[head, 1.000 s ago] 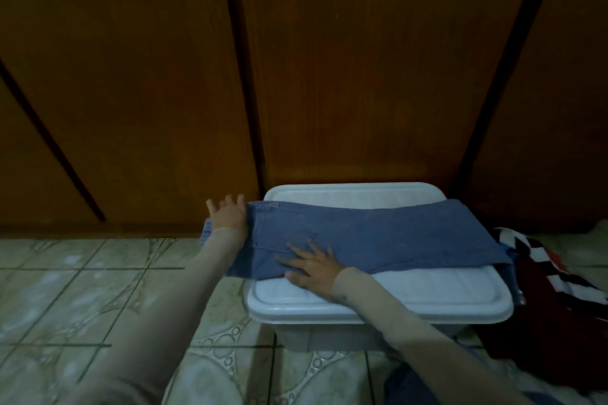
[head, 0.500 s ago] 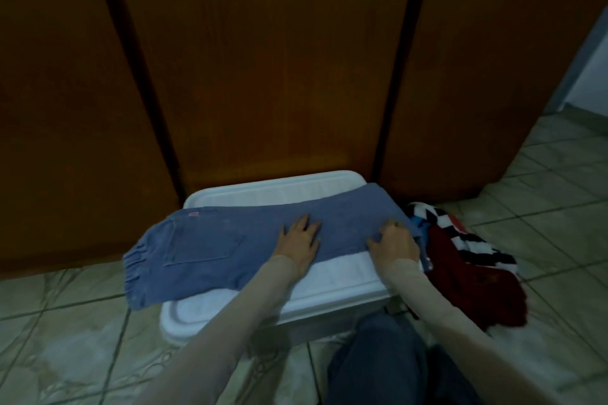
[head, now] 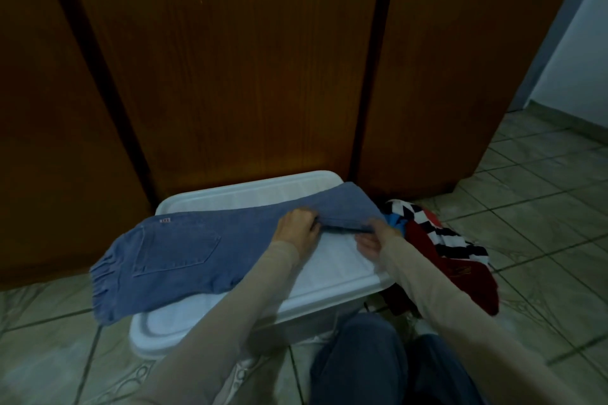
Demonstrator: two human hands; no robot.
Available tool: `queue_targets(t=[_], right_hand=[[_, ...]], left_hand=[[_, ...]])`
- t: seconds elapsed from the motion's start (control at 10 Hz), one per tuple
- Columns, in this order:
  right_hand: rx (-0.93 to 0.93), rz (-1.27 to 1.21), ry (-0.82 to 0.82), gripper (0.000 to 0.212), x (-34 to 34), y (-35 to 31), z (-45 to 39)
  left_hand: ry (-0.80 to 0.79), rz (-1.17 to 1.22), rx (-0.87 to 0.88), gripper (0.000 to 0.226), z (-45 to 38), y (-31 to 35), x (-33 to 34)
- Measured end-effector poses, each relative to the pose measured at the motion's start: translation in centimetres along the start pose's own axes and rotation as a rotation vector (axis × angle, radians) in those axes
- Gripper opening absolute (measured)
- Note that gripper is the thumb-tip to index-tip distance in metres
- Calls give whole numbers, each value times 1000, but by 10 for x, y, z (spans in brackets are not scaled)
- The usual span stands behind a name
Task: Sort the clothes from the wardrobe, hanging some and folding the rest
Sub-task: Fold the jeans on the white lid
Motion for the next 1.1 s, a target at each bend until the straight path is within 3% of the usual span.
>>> queue_targets(t=[0.2, 0.3, 0.4, 0.5, 0.6, 0.7, 0.8, 0.9, 1.0, 1.1], right_hand=[[-88, -67, -64, 49, 17, -16, 1], [-145, 12, -27, 43, 22, -20, -4], [-560, 686, 221, 39, 30, -25, 19], [-1063, 1001, 260, 35, 52, -26, 34], [-1548, 1186, 60, 38, 81, 6, 47], [-1818, 1527, -115, 55, 101, 39, 56], [-1907, 1715, -313, 70, 104, 71, 46], [-1765, 1710, -324, 67, 98, 74, 54], [-1669, 1650, -451, 47, 91, 58, 46], [-1564, 1635, -594, 40, 83, 36, 37]], left_hand=[[-3, 131, 111, 24, 3, -7, -15], [-90, 174, 87, 22, 8, -11, -10], [-193, 289, -11, 24, 12, -21, -7], [-256, 505, -272, 28, 19, -39, -15], [-137, 978, -831, 55, 28, -78, -40], [167, 1365, -1161, 69, 44, -132, -74], [458, 1459, -1286, 63, 63, -174, -105], [284, 1258, -1390, 53, 68, -177, -117], [101, 558, -1292, 45, 61, -166, -110], [120, 277, -1147, 40, 54, -160, -100]])
Point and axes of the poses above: each hand's wrist, its own z-axis away from the middle knuckle, its own x-axis out of the palm, y = z × x, the point moved 2 cm from there along -z, towards the middle knuckle, and after that the axes turned 10 degrees about y, right-handed, at the moved point
